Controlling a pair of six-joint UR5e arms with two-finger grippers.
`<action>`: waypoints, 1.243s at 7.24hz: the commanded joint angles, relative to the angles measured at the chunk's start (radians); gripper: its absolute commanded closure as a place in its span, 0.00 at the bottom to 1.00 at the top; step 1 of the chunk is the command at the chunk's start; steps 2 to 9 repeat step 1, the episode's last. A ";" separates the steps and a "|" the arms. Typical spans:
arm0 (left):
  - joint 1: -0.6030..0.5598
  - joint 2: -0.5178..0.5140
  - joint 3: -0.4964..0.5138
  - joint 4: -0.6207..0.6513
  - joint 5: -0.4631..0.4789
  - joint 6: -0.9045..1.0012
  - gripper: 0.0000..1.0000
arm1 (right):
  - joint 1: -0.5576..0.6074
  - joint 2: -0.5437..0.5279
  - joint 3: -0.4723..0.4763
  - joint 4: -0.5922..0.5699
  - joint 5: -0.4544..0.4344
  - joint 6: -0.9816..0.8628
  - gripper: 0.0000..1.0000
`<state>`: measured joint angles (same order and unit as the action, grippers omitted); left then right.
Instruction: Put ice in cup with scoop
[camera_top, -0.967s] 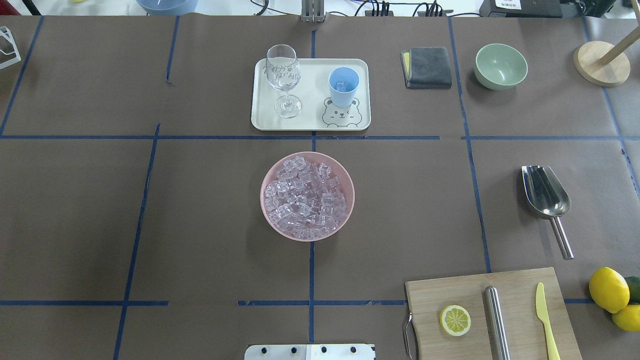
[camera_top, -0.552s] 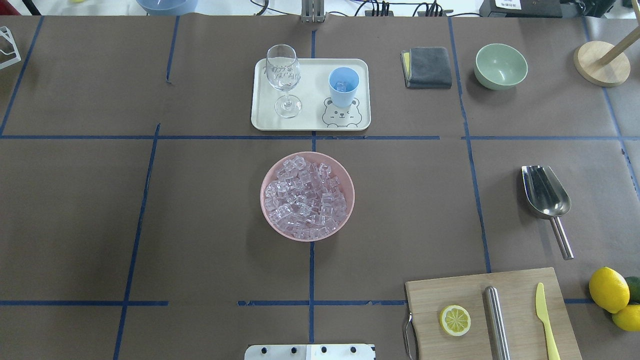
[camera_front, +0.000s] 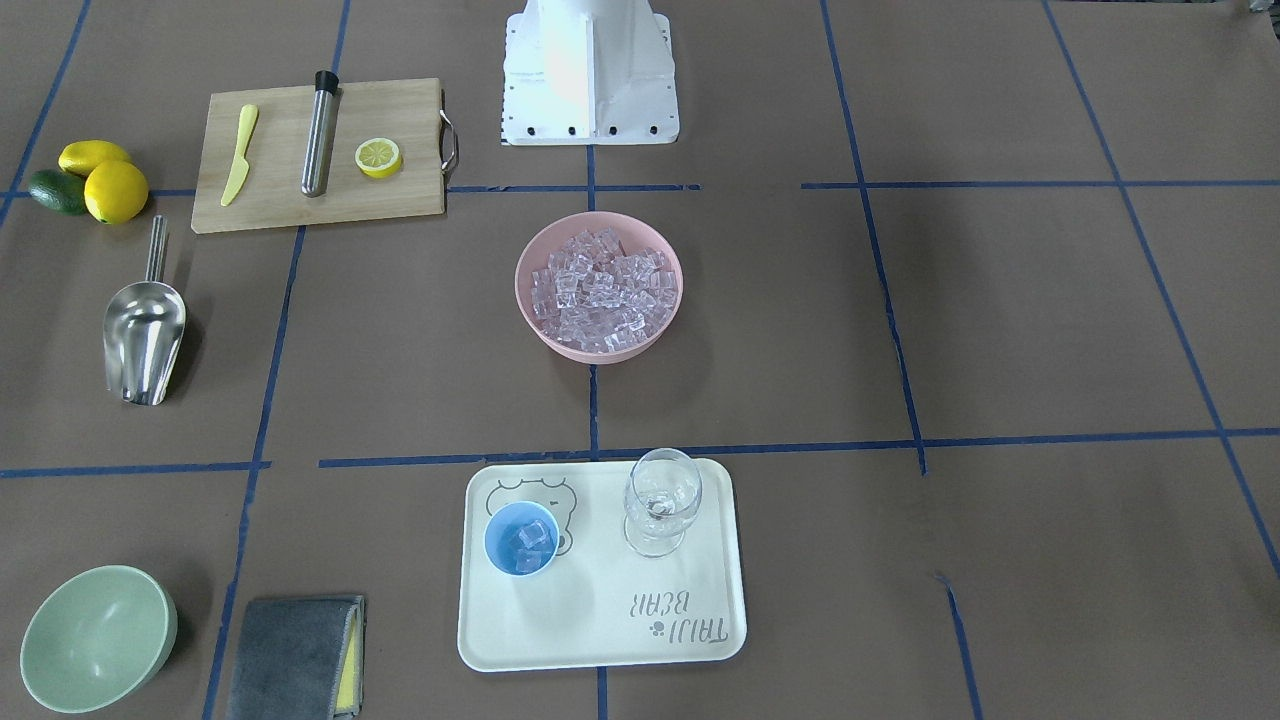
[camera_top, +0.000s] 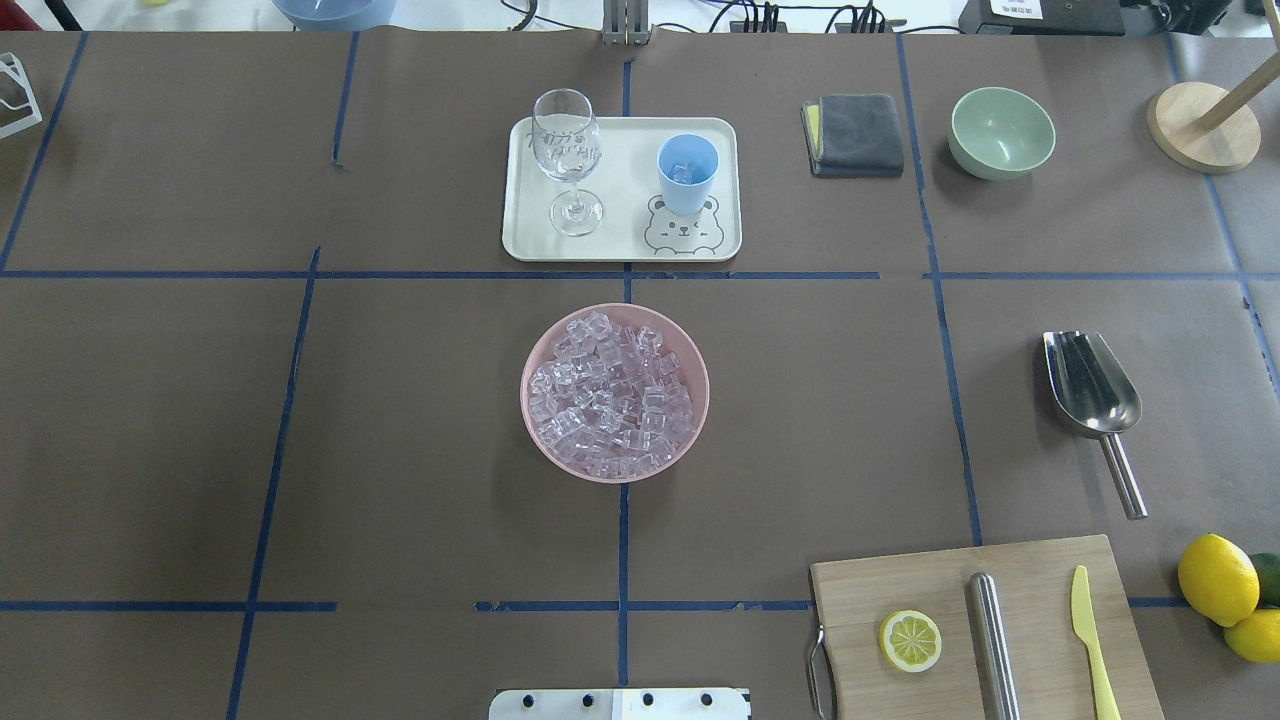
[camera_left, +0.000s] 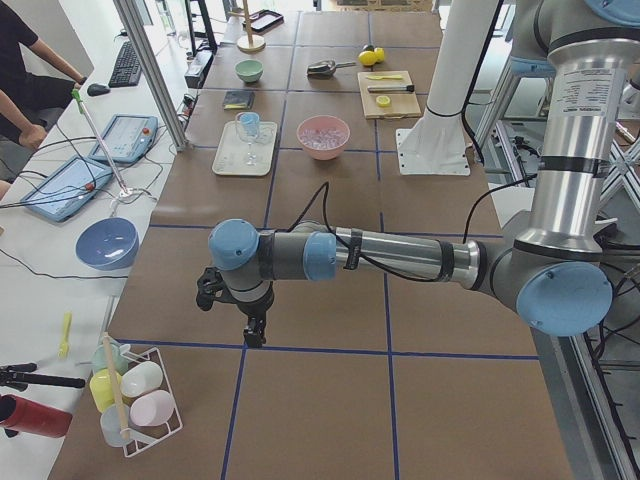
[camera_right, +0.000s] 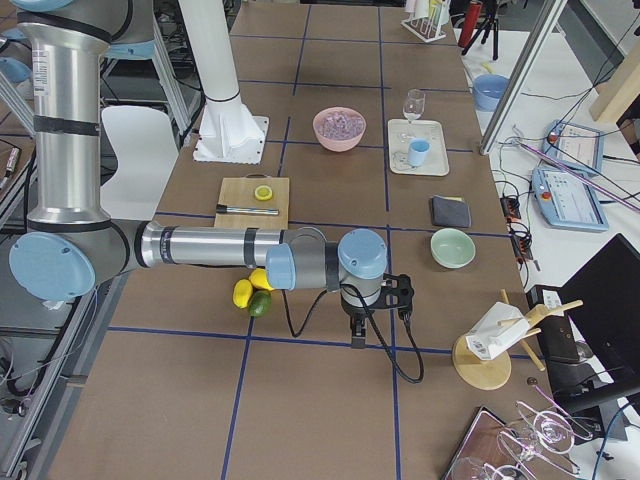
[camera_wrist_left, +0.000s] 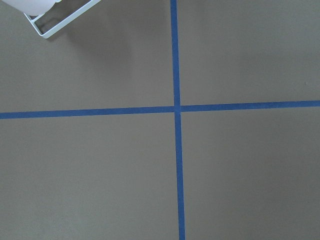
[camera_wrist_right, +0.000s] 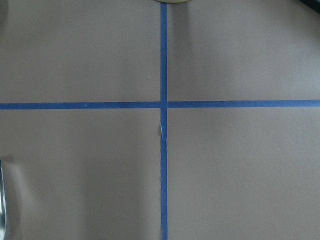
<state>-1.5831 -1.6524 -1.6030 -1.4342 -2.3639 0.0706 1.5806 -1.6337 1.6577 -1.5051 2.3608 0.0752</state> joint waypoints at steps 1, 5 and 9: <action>0.000 -0.007 0.002 0.000 0.000 -0.002 0.00 | -0.001 0.000 0.002 0.000 0.000 0.000 0.00; 0.000 -0.007 0.002 0.000 0.000 -0.002 0.00 | -0.001 0.000 0.002 0.000 0.000 0.000 0.00; 0.000 -0.007 0.002 0.000 0.000 -0.002 0.00 | -0.001 0.000 0.002 0.000 0.000 0.000 0.00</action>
